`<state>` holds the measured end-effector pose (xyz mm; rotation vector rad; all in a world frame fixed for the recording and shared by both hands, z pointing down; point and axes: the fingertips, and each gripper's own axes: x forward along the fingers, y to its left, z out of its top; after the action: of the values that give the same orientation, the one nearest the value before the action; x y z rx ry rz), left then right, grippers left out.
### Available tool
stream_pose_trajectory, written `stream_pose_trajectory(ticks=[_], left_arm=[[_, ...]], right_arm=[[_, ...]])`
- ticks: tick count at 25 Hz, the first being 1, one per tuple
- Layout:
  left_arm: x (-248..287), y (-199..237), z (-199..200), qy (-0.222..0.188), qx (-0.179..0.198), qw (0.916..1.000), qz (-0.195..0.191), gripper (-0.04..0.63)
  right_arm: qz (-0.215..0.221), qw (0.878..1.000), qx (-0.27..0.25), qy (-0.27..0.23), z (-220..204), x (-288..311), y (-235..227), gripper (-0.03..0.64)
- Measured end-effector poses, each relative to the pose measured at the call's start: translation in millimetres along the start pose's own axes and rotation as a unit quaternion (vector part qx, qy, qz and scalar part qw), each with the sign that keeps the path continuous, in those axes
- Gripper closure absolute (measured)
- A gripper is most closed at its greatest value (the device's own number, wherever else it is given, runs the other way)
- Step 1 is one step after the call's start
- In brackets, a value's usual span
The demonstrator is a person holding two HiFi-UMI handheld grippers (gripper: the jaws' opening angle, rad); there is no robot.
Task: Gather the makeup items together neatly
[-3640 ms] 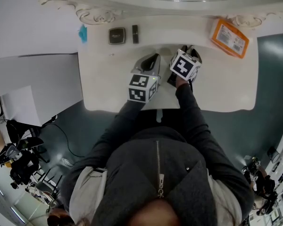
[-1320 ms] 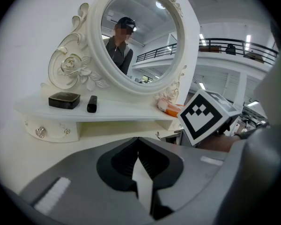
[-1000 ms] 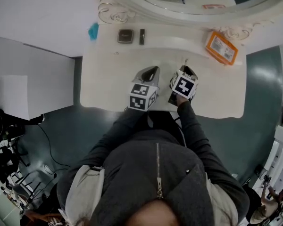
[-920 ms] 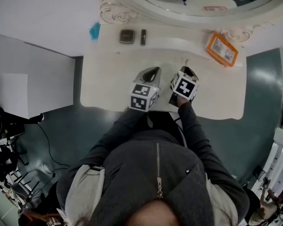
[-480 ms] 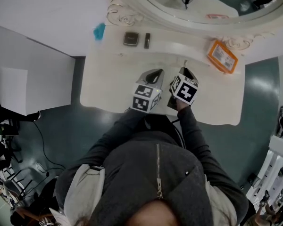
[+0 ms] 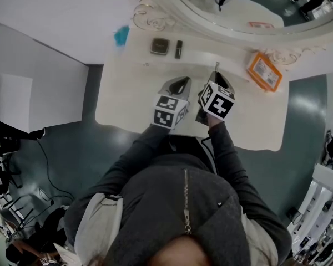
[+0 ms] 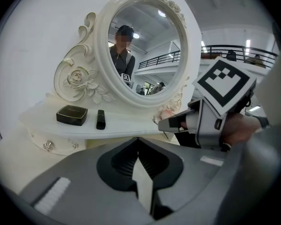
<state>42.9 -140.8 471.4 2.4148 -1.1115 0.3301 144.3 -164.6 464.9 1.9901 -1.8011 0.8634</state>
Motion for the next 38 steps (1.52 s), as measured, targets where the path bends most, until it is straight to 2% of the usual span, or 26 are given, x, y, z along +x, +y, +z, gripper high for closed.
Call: stream_pose_trajectory(ticks=[16, 38], left_arm=[[-6, 44, 10, -0.005, -0.014, 0.9996, 0.025, 0.586], [-7, 89, 12, -0.001, -0.035, 0.9982, 0.048, 0.586]], right_arm=[[0.028, 1.000, -0.010, 0.005, 22, 33, 51, 0.588], [0.030, 0.999, -0.010, 0.030, 25, 80, 85, 0.588]])
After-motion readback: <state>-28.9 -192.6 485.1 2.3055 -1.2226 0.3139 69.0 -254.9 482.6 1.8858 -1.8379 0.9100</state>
